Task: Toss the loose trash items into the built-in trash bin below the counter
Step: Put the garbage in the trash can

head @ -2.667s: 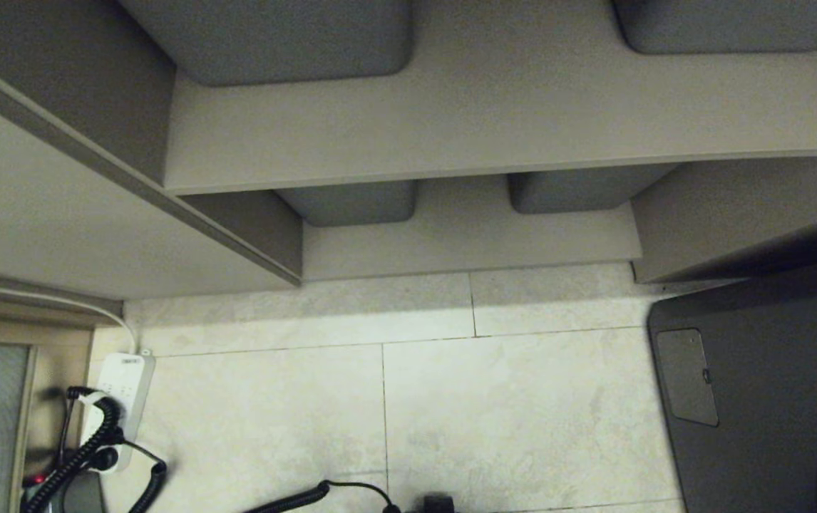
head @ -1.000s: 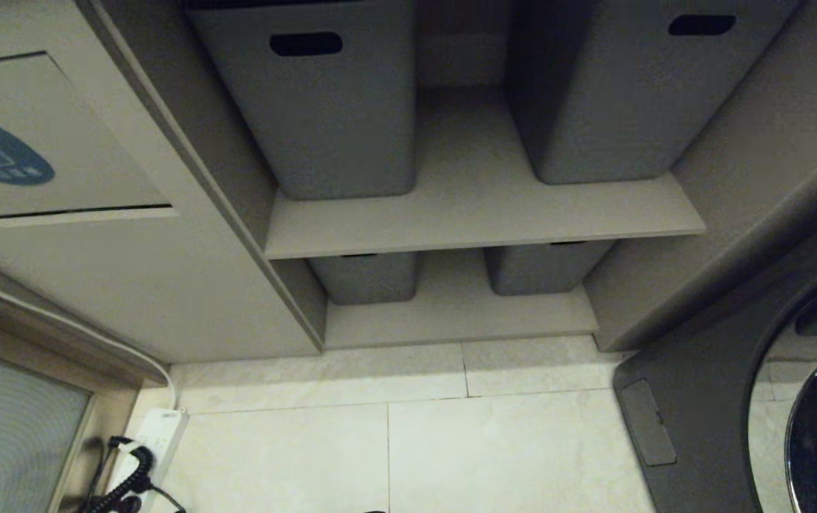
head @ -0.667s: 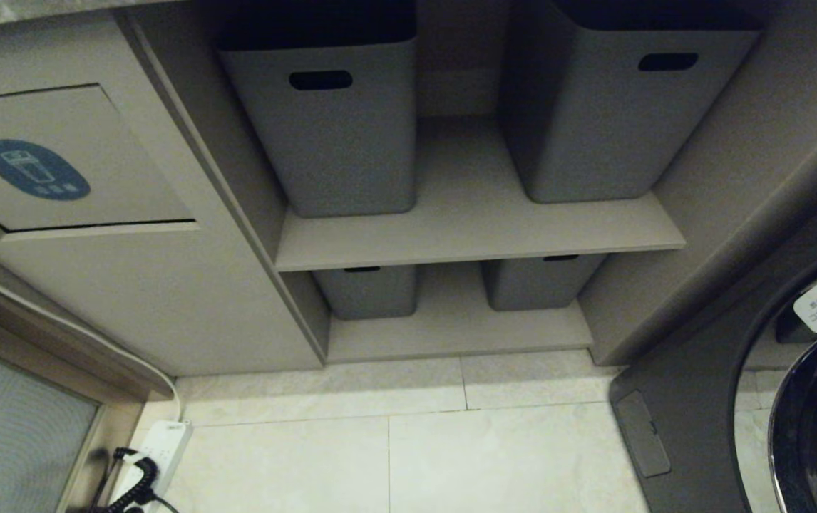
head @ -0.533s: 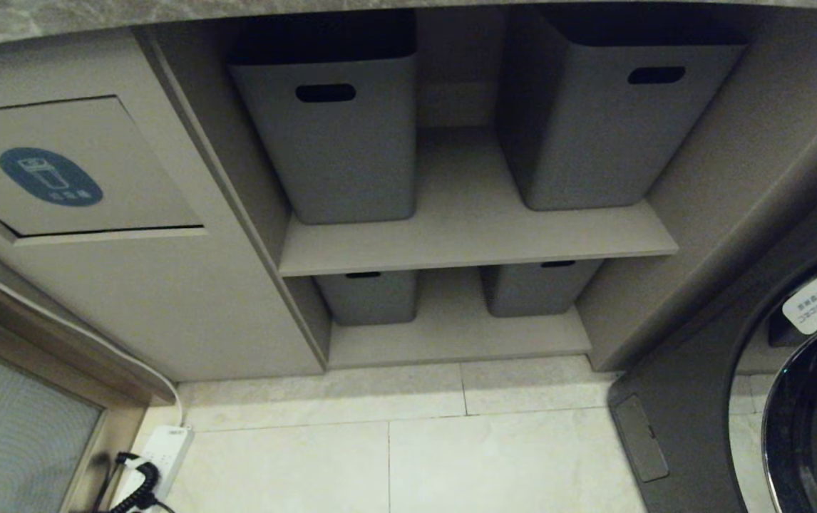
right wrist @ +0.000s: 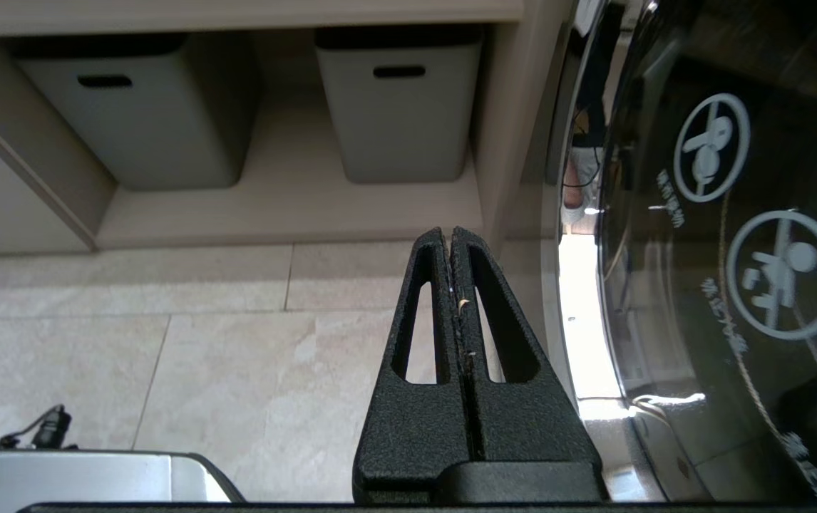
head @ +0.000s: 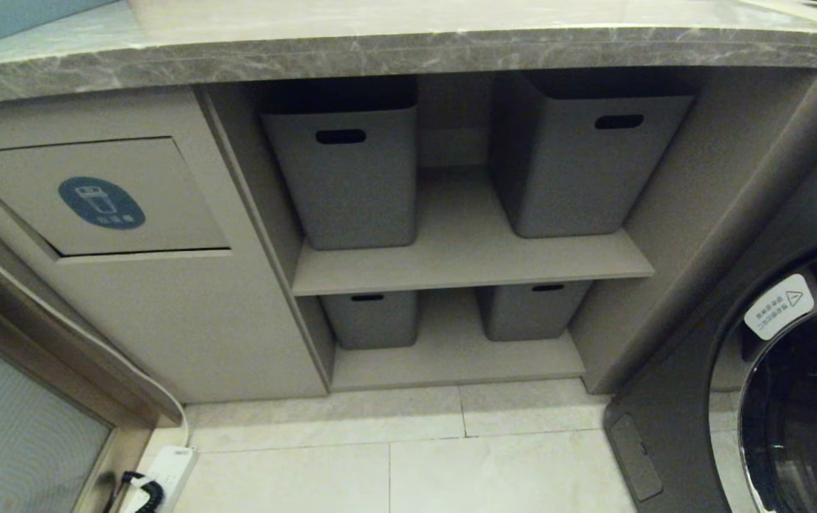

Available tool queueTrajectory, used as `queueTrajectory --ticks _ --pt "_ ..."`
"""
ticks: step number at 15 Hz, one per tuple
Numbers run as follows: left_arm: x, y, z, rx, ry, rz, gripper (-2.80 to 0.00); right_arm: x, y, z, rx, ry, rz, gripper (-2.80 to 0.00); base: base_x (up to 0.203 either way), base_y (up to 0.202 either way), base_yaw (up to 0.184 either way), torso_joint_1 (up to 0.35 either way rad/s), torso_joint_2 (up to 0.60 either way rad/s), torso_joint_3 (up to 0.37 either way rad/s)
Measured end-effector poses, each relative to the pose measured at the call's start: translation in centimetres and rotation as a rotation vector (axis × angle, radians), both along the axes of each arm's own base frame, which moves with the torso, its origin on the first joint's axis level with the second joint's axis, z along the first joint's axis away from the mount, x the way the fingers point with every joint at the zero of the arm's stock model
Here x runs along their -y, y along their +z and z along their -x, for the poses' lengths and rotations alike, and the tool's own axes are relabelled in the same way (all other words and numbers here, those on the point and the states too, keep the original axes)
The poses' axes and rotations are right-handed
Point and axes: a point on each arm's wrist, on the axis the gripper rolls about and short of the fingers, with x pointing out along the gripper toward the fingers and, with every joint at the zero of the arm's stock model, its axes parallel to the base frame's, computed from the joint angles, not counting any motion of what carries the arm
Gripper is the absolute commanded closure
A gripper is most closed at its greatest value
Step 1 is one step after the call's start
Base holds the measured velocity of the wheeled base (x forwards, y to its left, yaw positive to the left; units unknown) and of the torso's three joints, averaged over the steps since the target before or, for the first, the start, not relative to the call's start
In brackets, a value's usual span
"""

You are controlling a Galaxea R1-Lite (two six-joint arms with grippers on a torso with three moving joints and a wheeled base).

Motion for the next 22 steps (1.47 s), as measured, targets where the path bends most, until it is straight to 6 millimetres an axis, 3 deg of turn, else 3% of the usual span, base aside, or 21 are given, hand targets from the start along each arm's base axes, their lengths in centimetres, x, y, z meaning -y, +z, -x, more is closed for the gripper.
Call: queueTrajectory --ticks 10,22 --pt "0.0 0.0 0.0 0.0 0.001 0.001 0.0 0.0 0.0 0.0 0.0 0.0 0.003 0.0 0.0 0.0 0.0 0.004 0.0 0.19" --pt "0.0 0.03 0.0 0.003 0.001 -0.006 0.0 0.0 0.0 0.0 0.0 0.0 0.002 0.0 0.0 0.0 0.0 0.0 0.0 0.008"
